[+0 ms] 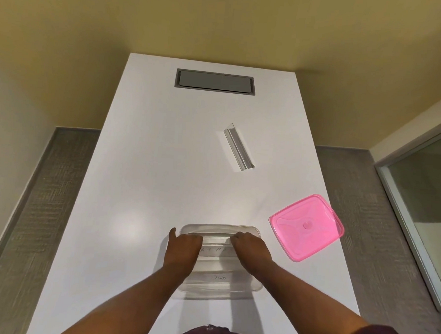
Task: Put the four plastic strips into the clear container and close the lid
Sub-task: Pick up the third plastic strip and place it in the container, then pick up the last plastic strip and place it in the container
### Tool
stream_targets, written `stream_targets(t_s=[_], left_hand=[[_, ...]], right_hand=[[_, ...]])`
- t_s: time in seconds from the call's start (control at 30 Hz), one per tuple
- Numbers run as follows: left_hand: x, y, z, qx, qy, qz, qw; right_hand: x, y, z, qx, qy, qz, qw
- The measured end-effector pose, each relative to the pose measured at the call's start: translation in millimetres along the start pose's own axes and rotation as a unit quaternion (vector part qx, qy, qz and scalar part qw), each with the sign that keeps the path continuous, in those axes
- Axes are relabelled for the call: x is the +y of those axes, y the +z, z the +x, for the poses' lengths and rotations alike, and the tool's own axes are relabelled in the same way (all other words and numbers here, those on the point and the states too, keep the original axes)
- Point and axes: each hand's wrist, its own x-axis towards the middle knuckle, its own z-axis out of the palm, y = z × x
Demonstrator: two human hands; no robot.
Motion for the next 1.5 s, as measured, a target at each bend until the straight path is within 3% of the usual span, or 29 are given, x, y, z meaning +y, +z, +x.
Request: stream_targets(t_s=[0.23,0.37,0.53,0.67,0.77,0.9,1.1,1.27,1.33,1.5], left_hand=[[-1,-8,-4,-0.007,0.030,-0.002,1.000],[-5,-14,-9,0.050,0.075,-0.016,0.996],[-11,-47,1,0.147,0.068,-0.056,0.985],[-14,-82,35,0.166,0.006,-0.192,0.967],[-15,-99,70,0.177,-0.039,-0.298,0.937],[-18,-121,132,0.164,-0.047,-0.379,0.909],[-20,-158,245,0.147,-0.041,-0.411,0.899],[-8,-187,319,0.100,-0.029,-0.393,0.914],[-5,-193,341,0.073,-0.016,-0.389,0.918],[0,-193,379,0.001,-0.001,-0.371,0.929]], right_hand=[[-2,0,-2,0.020,0.007,0.016,1.000],[-1,-8,-8,0.084,0.020,0.089,0.992],[10,-38,-6,0.258,0.064,0.250,0.931],[29,-66,20,0.263,0.143,0.361,0.883],[47,-83,48,0.234,0.204,0.471,0.825],[73,-105,90,0.161,0.271,0.685,0.657],[108,-116,149,0.120,0.335,0.773,0.525],[121,-99,182,0.108,0.367,0.831,0.403],[119,-92,192,0.110,0.372,0.838,0.385],[119,-78,209,0.128,0.404,0.815,0.395]])
